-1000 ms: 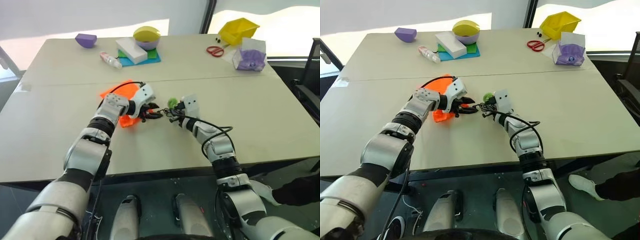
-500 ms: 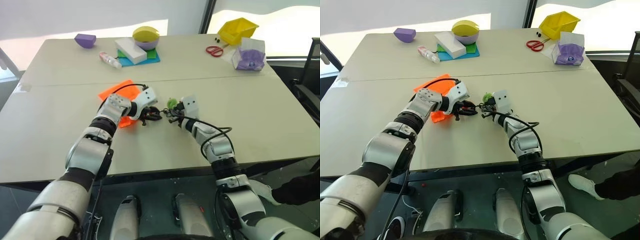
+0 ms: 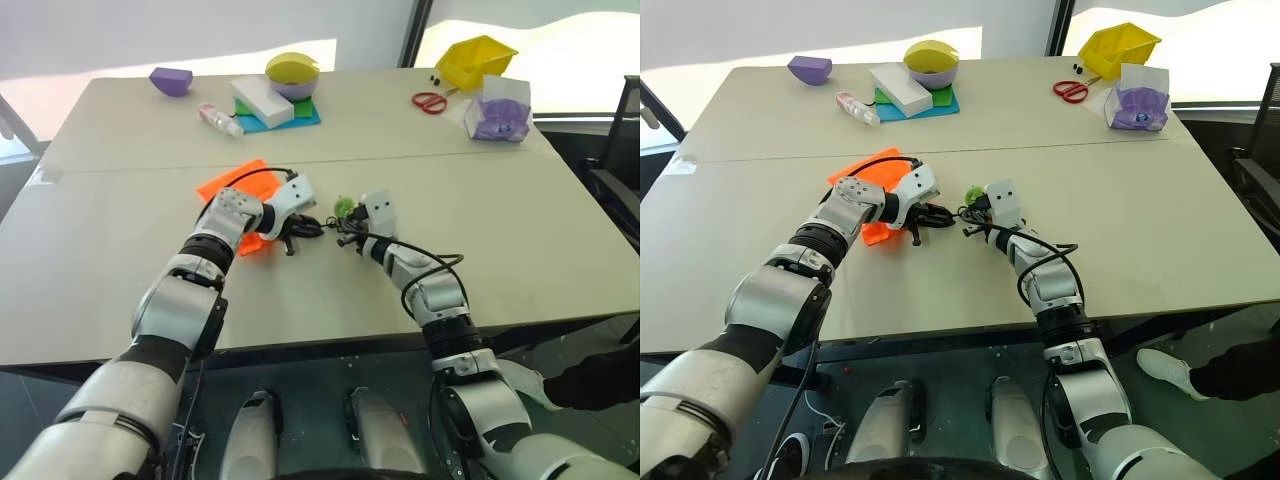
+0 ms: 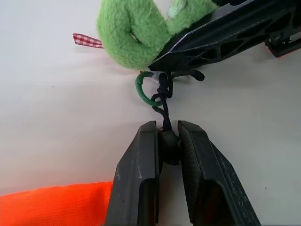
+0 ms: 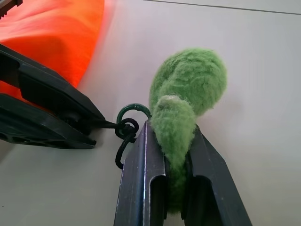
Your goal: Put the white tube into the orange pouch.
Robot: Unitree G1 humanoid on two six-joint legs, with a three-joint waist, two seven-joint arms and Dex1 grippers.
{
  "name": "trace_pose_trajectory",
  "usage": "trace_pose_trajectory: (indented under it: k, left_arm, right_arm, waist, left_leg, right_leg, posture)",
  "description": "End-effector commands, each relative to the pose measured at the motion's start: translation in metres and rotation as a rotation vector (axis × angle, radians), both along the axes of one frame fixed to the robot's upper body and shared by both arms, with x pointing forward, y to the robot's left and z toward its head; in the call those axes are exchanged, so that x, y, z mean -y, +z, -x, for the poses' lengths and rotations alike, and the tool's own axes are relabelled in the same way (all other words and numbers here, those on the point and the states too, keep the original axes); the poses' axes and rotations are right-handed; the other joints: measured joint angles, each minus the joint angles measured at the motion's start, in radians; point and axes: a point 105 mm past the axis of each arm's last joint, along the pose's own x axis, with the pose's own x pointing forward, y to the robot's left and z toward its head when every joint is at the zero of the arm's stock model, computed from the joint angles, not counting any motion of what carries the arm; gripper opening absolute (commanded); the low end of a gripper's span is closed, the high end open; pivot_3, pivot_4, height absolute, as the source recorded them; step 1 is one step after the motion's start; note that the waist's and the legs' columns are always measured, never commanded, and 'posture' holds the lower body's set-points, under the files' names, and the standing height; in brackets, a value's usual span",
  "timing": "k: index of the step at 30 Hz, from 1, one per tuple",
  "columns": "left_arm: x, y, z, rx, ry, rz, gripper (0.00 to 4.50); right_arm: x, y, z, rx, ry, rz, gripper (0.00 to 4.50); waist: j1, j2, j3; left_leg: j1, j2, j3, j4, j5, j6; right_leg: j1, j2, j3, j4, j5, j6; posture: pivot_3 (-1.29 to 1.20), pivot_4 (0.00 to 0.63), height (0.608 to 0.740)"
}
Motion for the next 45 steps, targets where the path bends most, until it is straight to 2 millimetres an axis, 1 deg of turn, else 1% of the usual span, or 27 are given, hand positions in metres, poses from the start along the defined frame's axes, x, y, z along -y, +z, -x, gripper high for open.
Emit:
trace_pose_trajectory:
  k: [1, 6, 10, 13, 20, 23, 24, 27, 29, 33, 36, 37, 38, 39, 41, 42, 45]
  left_arm:
    - [0.001, 0.012, -0.001, 0.03, -0.013, 0.046, 0.48]
    - [-0.002, 0.014, -0.002, 0.036, -0.011, 0.056, 0.48]
    - [-0.005, 0.018, -0.004, 0.05, 0.0, 0.059, 0.48]
    - [-0.008, 0.019, -0.003, 0.061, -0.013, 0.05, 0.48]
    - [-0.022, 0.018, 0.002, 0.078, -0.055, 0.002, 0.48]
    - [-0.034, 0.019, 0.006, 0.09, -0.081, -0.04, 0.48]
    - [-0.038, 0.019, 0.007, 0.096, -0.089, -0.051, 0.48]
    - [-0.051, 0.025, 0.015, 0.106, -0.117, -0.065, 0.48]
    - [-0.06, 0.028, 0.022, 0.109, -0.123, -0.068, 0.48]
    - [-0.072, 0.026, 0.034, 0.1, -0.128, -0.081, 0.48]
    - [-0.083, 0.021, 0.044, 0.089, -0.116, -0.11, 0.48]
    - [-0.084, 0.02, 0.046, 0.087, -0.107, -0.108, 0.48]
    - [-0.083, 0.021, 0.046, 0.093, -0.093, -0.103, 0.48]
    - [-0.081, 0.022, 0.045, 0.103, -0.078, -0.095, 0.48]
    - [-0.071, 0.029, 0.044, 0.077, -0.047, 0.0, 0.48]
    - [-0.067, 0.032, 0.042, 0.084, -0.035, 0.036, 0.82]
    - [-0.059, 0.034, 0.044, 0.092, -0.028, 0.096, 1.98]
  right_arm:
    - [-0.003, 0.023, -0.002, 0.081, 0.012, -0.015, 0.0]
    - [0.0, 0.025, -0.005, 0.089, 0.001, -0.015, 0.0]
    - [-0.001, 0.028, -0.006, 0.096, 0.005, -0.015, 0.0]
    - [0.005, 0.031, -0.01, 0.111, -0.034, -0.024, 0.0]
    - [0.055, 0.044, -0.031, 0.156, -0.269, -0.032, 0.0]
    - [0.078, 0.047, -0.038, 0.169, -0.345, -0.012, 0.0]
    - [0.083, 0.048, -0.039, 0.17, -0.356, -0.007, 0.0]
    - [0.106, 0.048, -0.043, 0.173, -0.421, 0.02, 0.0]
    - [0.117, 0.048, -0.044, 0.175, -0.442, 0.04, 0.0]
    - [0.13, 0.047, -0.045, 0.177, -0.45, 0.072, 0.0]
    - [0.152, 0.046, -0.046, 0.176, -0.483, 0.131, 0.0]
    - [0.16, 0.047, -0.046, 0.176, -0.505, 0.16, 0.0]
    - [0.163, 0.047, -0.047, 0.184, -0.507, 0.2, 0.0]
    - [0.16, 0.046, -0.047, 0.19, -0.481, 0.223, 0.0]
    - [0.139, 0.041, -0.047, 0.181, -0.385, 0.206, 0.0]
    - [0.129, 0.038, -0.046, 0.179, -0.34, 0.194, 0.39]
    - [0.114, 0.037, -0.043, 0.183, -0.287, 0.169, 1.57]
  waist:
    - [0.0, 0.0, 0.0]
    - [0.0, 0.0, 0.0]
    - [0.0, 0.0, 0.0]
    - [-0.001, 0.0, 0.0]
    - [0.001, 0.0, 0.0]
    - [0.0, 0.0, 0.0]
    - [0.0, 0.0, 0.0]
    - [-0.001, 0.0, 0.0]
    - [-0.002, 0.0, 0.0]
    - [-0.002, 0.0, 0.0]
    - [-0.002, 0.0, 0.0]
    - [-0.002, 0.0, 0.0]
    - [0.0, 0.0, 0.0]
    - [0.001, 0.0, 0.0]
    - [0.0, 0.0, 0.0]
    - [-0.001, 0.0, 0.0]
    - [-0.001, 0.0, 0.0]
  left_leg:
    - [0.0, 0.0, 0.0, 0.0, 0.0, 0.0]
    - [0.0, 0.0, 0.0, 0.0, 0.0, 0.0]
    - [0.0, 0.0, 0.0, 0.0, 0.0, 0.0]
    - [0.0, 0.0, 0.0, 0.0, 0.0, 0.0]
    - [0.0, 0.0, 0.0, 0.0, 0.0, 0.0]
    - [0.0, 0.0, 0.0, -0.001, 0.0, 0.0]
    - [0.0, 0.0, 0.0, -0.001, 0.0, 0.0]
    - [0.0, 0.0, 0.0, -0.001, 0.0, 0.0]
    - [0.0, 0.0, 0.0, -0.002, 0.0, 0.0]
    - [0.0, 0.0, 0.0, -0.002, 0.0, 0.0]
    - [0.0, 0.0, 0.0, -0.002, 0.0, 0.0]
    - [0.0, 0.0, 0.0, -0.002, 0.0, 0.0]
    - [0.0, 0.0, 0.0, -0.002, 0.0, 0.0]
    - [0.0, 0.0, 0.0, -0.002, 0.0, 0.0]
    - [0.0, 0.0, 0.0, -0.001, 0.0, 0.0]
    - [0.0, 0.0, 0.0, -0.001, 0.0, 0.0]
    - [0.0, 0.0, 0.0, -0.001, 0.0, 0.0]
  right_leg:
    - [0.0, 0.0, 0.0, 0.0, 0.0, 0.0]
    - [0.0, 0.0, 0.0, 0.0, 0.0, 0.0]
    - [0.0, 0.0, 0.0, 0.0, 0.0, 0.0]
    - [0.0, 0.0, 0.0, 0.0, 0.0, 0.0]
    - [0.0, 0.0, 0.0, 0.0, 0.0, 0.0]
    - [0.0, 0.0, 0.0, 0.0, 0.0, 0.001]
    - [0.0, 0.0, 0.0, 0.0, 0.0, 0.001]
    - [0.0, 0.0, 0.0, 0.0, 0.0, 0.001]
    - [0.0, 0.0, 0.0, 0.0, 0.0, 0.001]
    - [0.0, 0.0, 0.0, 0.0, 0.0, 0.001]
    - [0.0, 0.0, 0.0, 0.0, 0.0, 0.001]
    - [0.0, 0.0, 0.0, 0.0, 0.0, 0.001]
    - [0.0, 0.0, 0.0, 0.0, 0.0, 0.0]
    - [0.0, -0.001, 0.0, 0.0, 0.0, 0.0]
    - [0.0, -0.001, 0.0, 0.0, -0.001, -0.001]
    - [0.0, -0.001, 0.0, 0.0, -0.001, -0.001]
    - [0.0, -0.001, 0.0, 0.0, -0.001, -0.001]
  posture:
    - [0.0, 0.15, 0.74]
    - [0.0, 0.15, 0.74]
    - [0.0, 0.15, 0.74]
    - [0.0, 0.15, 0.74]
    - [0.0, 0.15, 0.74]
    - [0.0, 0.15, 0.74]
    - [0.0, 0.15, 0.74]
    - [0.0, 0.15, 0.74]
    - [0.0, 0.15, 0.74]
    - [0.0, 0.15, 0.74]
    - [0.0, 0.15, 0.74]
    - [0.0, 0.15, 0.74]
    - [0.0, 0.15, 0.74]
    - [0.0, 0.15, 0.74]
    - [0.0, 0.15, 0.74]
    - [0.0, 0.15, 0.74]
    - [0.0, 0.15, 0.74]
